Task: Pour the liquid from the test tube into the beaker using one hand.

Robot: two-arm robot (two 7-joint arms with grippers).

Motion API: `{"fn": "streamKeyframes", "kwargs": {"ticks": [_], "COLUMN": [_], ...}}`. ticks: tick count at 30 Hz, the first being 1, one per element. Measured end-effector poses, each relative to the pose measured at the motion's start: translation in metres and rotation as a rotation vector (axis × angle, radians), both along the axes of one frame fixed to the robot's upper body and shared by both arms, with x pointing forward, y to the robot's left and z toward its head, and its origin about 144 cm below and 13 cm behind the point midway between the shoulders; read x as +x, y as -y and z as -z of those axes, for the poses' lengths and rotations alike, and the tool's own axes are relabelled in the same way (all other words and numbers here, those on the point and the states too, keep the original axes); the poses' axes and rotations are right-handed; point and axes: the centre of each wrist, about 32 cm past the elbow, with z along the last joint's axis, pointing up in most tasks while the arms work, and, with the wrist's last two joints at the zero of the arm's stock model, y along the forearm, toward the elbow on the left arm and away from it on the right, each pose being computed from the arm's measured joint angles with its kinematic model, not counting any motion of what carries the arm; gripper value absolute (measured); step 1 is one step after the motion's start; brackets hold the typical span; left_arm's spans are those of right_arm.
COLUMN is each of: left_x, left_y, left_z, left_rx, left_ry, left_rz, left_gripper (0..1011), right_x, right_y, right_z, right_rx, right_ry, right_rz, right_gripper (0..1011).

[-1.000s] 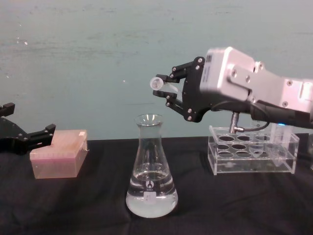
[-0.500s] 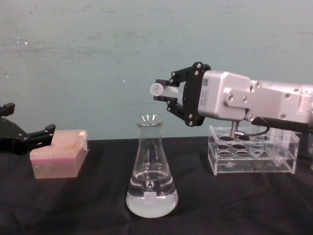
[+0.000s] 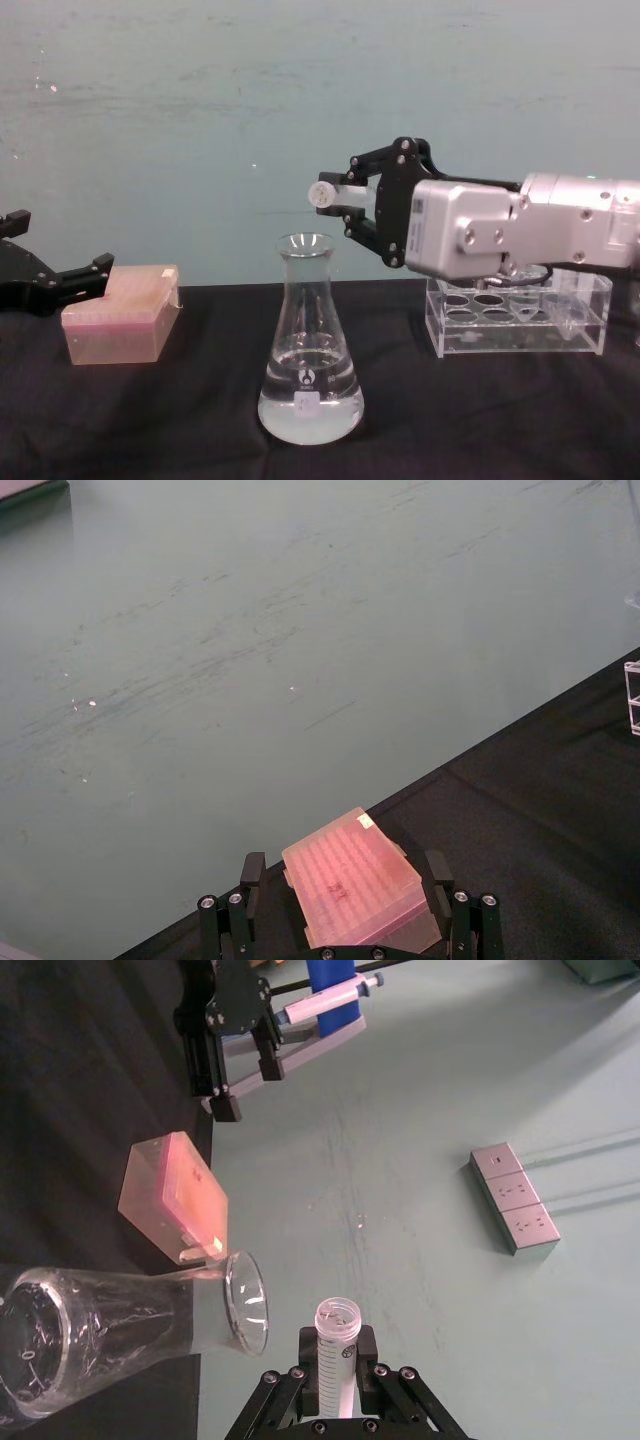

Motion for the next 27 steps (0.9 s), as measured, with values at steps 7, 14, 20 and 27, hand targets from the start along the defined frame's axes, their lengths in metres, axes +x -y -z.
{"fn": "streamKeyframes", "kwargs": {"ticks": [7, 14, 20, 27], "left_x": [0.0000, 0.0000, 0.0000, 0.0000], "left_y": [0.0000, 0.0000, 0.0000, 0.0000], "left_z": [0.0000, 0.0000, 0.0000, 0.0000], "left_rx": [0.000, 0.000, 0.000, 0.000], "left_ry": [0.000, 0.000, 0.000, 0.000], "left_rz": [0.000, 0.000, 0.000, 0.000], "left_gripper": [1000, 1000, 1000, 1000], "right_x": [0.0007, 0.0013, 0.0014, 0.0011], "right_y": [0.0002, 0.0007, 0.0013, 0.0007], "right_z": [0.0013, 0.0008, 0.0007, 0.0013], "right_rx": [-0.023, -0.037, -0.050, -0.067], "right_ry": [0.023, 0.042, 0.062, 0.096], "right_rz": [0.005, 0.007, 0.002, 0.001], "right_gripper": [211, 211, 211, 211]}}
